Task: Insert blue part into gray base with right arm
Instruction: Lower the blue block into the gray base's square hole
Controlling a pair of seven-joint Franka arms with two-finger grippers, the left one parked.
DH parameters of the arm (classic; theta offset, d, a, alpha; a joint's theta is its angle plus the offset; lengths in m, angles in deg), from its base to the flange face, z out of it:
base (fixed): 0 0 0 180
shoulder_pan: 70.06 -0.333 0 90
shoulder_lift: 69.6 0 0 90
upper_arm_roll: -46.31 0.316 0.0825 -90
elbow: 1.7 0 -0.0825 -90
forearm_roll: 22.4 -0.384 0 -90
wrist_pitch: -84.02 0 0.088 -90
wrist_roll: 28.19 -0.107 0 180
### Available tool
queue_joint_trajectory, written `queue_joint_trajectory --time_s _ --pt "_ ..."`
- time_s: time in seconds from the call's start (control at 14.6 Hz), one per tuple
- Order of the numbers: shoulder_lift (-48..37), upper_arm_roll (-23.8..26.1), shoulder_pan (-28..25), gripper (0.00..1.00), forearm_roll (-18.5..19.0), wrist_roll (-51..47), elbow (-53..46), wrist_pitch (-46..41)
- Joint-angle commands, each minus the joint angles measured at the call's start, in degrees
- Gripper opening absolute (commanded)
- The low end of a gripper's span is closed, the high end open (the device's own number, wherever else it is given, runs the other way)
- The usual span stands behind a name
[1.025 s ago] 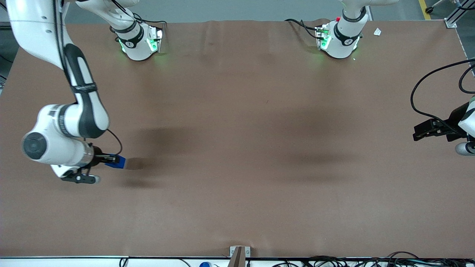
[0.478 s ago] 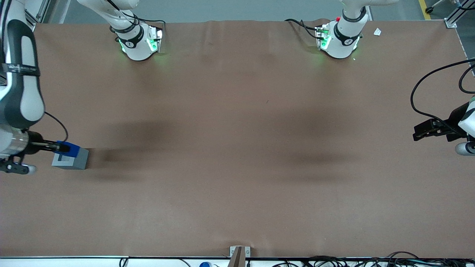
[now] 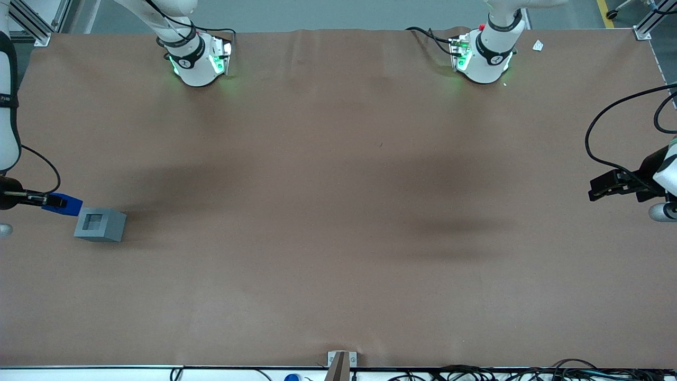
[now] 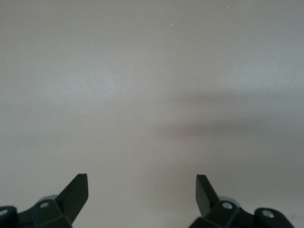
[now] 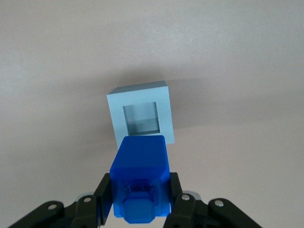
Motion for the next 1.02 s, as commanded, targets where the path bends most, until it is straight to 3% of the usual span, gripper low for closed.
queue_joint_trajectory --time_s 0.0,0.96 --pt "1.06 0.98 0.51 0.04 0.22 0.41 0.37 0.84" --pt "5.37 1.07 0.95 0.04 0.04 7.35 0.28 6.55"
